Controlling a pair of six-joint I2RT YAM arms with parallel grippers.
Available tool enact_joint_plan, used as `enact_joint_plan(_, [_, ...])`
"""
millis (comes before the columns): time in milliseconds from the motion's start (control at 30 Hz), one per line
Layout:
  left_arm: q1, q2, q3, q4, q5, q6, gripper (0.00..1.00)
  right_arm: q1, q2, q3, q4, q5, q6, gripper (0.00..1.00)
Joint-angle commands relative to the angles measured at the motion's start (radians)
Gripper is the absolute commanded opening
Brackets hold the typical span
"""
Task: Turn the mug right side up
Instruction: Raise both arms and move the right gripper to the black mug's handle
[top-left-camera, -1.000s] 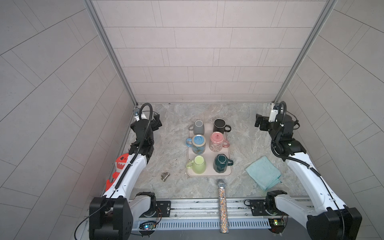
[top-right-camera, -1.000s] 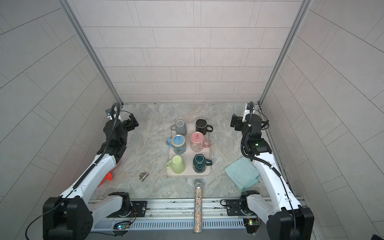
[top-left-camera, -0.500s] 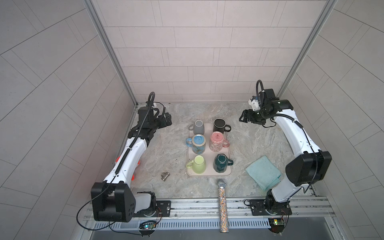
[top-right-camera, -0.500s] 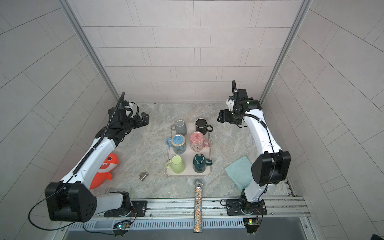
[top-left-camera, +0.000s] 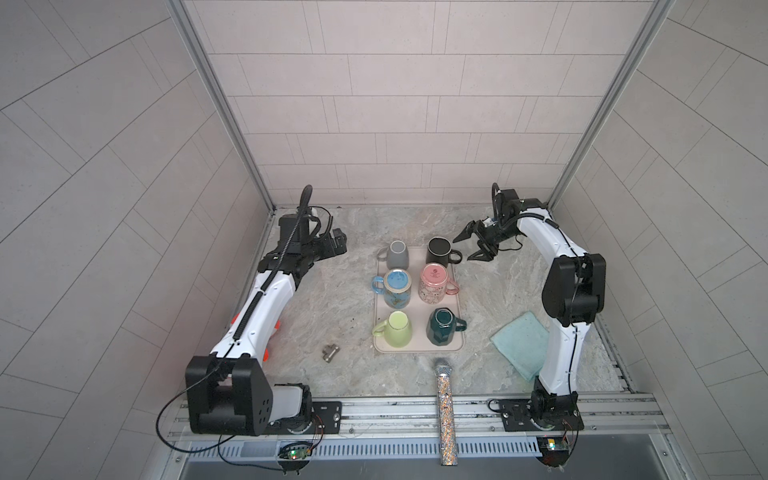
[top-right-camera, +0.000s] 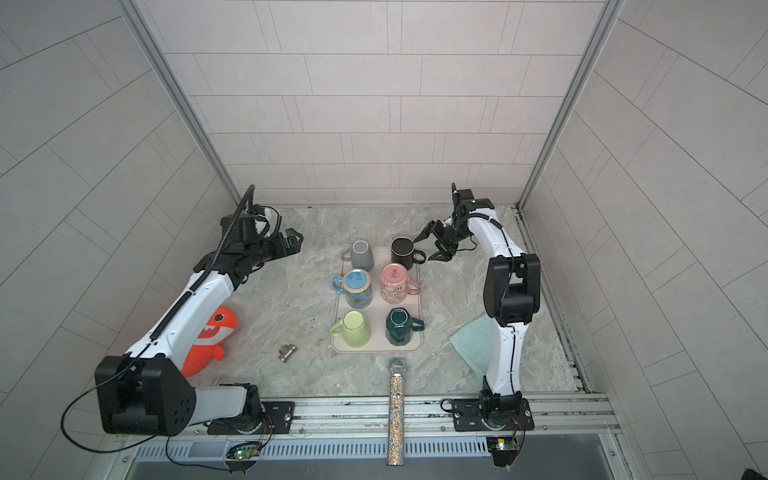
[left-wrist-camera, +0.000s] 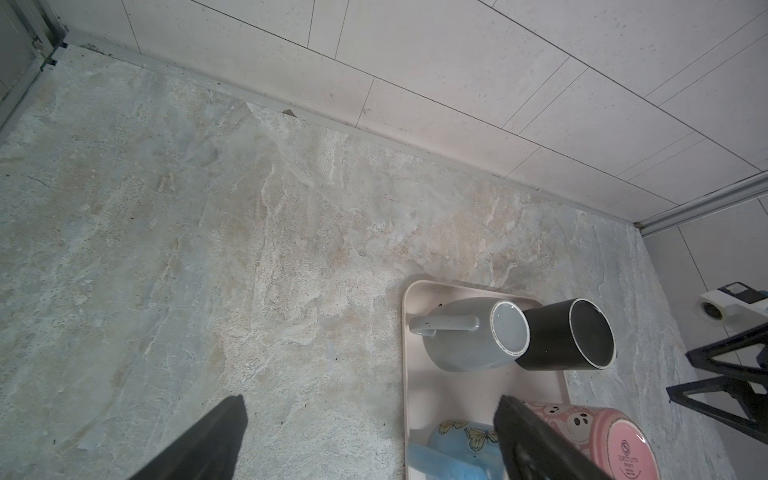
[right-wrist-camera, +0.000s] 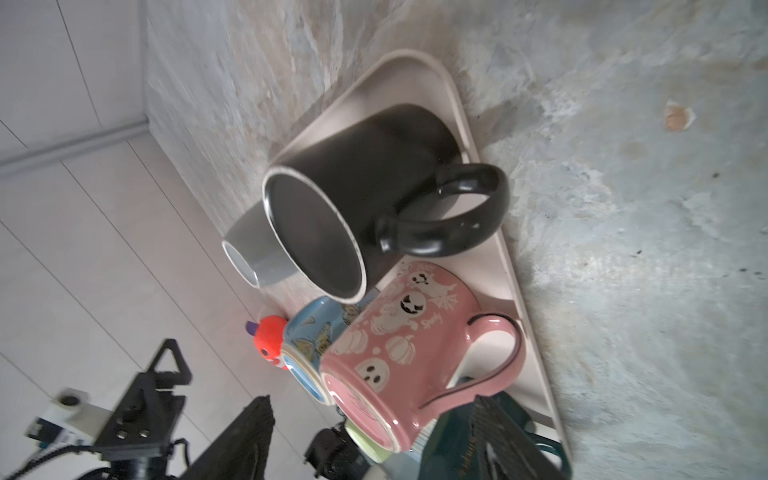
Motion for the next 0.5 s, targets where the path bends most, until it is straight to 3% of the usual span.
enact_joint_plan(0, [0.001, 0.000, 0.034, -0.027, -0.002, 0.014, 1.00, -0.028, 0.009, -0.027, 0.081, -0.055, 0.237, 0.74])
enact_joint_plan(133, [0.000, 0.005, 0.039, -0.039, -0.012, 0.015, 1.00, -0.026, 0.019, -0.111, 0.176, -0.107, 0.396, 0.69])
enact_joint_plan(467, [0.001, 0.033, 0.060, -0.057, -0.014, 0.014, 1.00, -0.017, 0.058, -0.174, 0.320, -0.119, 0.550, 0.69])
